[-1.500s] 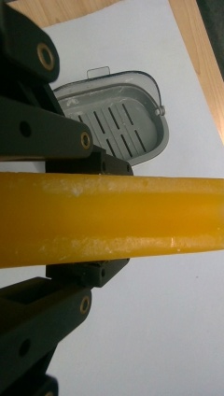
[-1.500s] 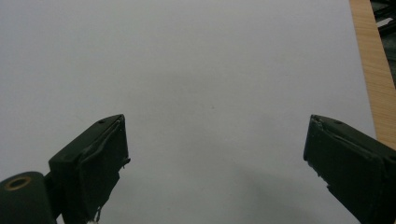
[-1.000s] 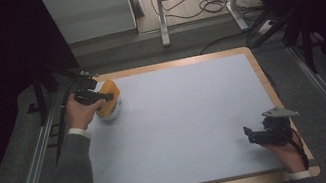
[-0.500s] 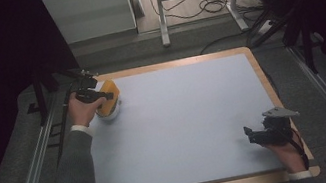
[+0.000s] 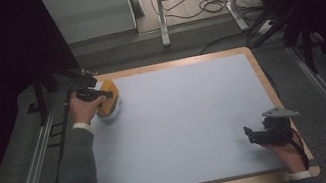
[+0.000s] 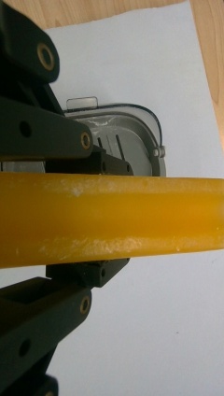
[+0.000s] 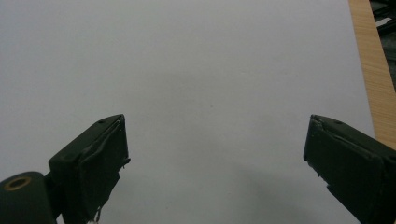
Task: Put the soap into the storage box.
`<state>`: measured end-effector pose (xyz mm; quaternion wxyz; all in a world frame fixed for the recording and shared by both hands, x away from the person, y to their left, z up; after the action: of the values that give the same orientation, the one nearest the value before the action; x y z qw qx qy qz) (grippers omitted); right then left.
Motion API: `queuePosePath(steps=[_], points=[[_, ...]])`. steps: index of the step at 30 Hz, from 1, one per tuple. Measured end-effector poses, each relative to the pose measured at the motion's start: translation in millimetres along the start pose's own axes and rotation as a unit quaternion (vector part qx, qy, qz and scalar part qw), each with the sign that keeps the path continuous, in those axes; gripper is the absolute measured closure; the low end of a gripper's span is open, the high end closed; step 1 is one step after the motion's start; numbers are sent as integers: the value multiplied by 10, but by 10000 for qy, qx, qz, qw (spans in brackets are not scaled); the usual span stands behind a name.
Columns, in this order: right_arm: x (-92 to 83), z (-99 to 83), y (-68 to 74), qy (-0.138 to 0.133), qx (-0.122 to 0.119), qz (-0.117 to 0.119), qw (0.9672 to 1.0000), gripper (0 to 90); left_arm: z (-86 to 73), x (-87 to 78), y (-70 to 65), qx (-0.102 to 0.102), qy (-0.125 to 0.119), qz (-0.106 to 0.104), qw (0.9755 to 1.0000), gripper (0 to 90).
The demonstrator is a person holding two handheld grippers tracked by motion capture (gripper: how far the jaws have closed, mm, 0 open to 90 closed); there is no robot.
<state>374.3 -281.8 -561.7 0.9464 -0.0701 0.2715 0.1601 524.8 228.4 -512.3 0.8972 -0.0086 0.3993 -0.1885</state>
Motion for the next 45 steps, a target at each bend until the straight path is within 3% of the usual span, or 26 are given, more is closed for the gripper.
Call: queuePosePath(steps=[14, 21, 45], points=[[-10, 9, -16, -31, 14, -54, 10000, 66, -24, 29, 106, -223, -17, 59, 9997, 610], [-2, -1, -13, 2, 23, -40, 10000, 66, -58, 34, 198, -355, -41, 195, 9992, 610], [10, -13, -8, 30, -1, -39, 10000, 66, -107, 259, 301, -649, 60, 220, 9976, 610]])
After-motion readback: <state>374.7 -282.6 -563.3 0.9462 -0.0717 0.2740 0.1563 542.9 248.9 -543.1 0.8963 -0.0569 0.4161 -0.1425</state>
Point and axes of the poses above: each handheld gripper's, and its own axes: x roughly forward along the jaws, z roughly out of its top, y roughly to its left, the point moved 9 cm from there along x, roughly forward along the jaws, and after that the axes turned 7 degrees about -y, right-handed, at the moved point
